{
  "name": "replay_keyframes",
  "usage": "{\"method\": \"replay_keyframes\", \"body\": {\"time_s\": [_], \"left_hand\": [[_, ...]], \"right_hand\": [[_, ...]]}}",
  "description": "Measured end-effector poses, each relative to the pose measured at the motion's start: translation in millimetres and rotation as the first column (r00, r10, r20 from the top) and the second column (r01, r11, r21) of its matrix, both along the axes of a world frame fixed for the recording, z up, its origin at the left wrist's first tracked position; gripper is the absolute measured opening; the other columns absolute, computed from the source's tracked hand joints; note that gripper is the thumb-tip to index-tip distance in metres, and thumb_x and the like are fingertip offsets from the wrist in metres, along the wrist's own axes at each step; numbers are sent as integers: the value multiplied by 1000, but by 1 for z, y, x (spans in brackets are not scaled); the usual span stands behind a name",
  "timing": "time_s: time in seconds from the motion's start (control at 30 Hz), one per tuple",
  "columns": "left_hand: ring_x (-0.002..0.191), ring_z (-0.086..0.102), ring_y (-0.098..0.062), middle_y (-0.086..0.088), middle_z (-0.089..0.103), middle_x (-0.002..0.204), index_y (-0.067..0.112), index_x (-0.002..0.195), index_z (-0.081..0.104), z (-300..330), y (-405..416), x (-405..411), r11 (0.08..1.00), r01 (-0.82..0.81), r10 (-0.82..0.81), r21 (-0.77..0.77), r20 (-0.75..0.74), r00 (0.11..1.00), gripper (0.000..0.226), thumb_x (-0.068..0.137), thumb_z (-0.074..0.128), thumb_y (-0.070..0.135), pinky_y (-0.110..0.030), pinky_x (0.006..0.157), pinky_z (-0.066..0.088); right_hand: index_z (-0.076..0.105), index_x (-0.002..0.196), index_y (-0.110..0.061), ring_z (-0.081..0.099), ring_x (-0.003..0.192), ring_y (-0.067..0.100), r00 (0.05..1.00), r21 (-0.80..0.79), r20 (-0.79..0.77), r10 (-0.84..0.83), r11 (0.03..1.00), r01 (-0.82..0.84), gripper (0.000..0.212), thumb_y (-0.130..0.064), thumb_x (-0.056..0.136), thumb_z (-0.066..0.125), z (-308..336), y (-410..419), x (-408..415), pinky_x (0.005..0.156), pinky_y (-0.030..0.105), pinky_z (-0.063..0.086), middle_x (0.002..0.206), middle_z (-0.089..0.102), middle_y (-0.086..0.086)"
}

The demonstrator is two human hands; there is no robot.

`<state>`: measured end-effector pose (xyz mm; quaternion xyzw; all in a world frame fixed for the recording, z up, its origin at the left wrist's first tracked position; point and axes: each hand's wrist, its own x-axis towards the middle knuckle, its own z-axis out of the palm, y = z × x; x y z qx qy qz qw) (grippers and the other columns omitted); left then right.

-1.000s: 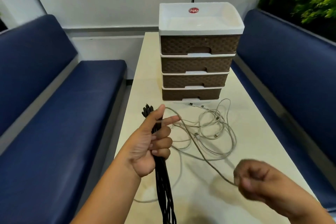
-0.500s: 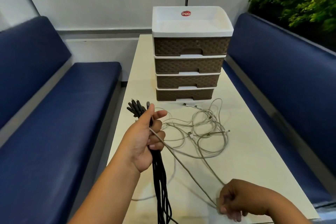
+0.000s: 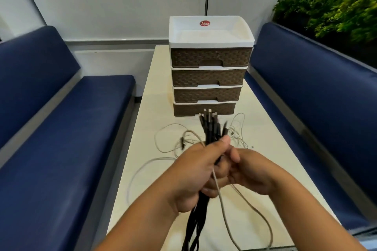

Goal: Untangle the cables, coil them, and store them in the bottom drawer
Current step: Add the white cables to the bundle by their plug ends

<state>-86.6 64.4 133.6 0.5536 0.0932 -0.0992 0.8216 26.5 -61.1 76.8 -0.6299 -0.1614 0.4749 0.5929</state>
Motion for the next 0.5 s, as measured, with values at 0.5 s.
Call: {"method": "replay_keyframes", "body": {"time_s": [0.5], "left_hand": [[41, 15, -7, 6, 23, 51, 16, 78, 55, -12, -40, -21, 981, 164, -155, 102, -95, 983, 35, 95, 51, 46, -16, 38, 14]], "right_hand": [[70, 94, -12, 68, 69, 13, 988, 455, -80, -133, 877, 155, 21, -22, 90, 53, 118, -19, 23, 75, 32, 57, 69, 66, -4]]}}
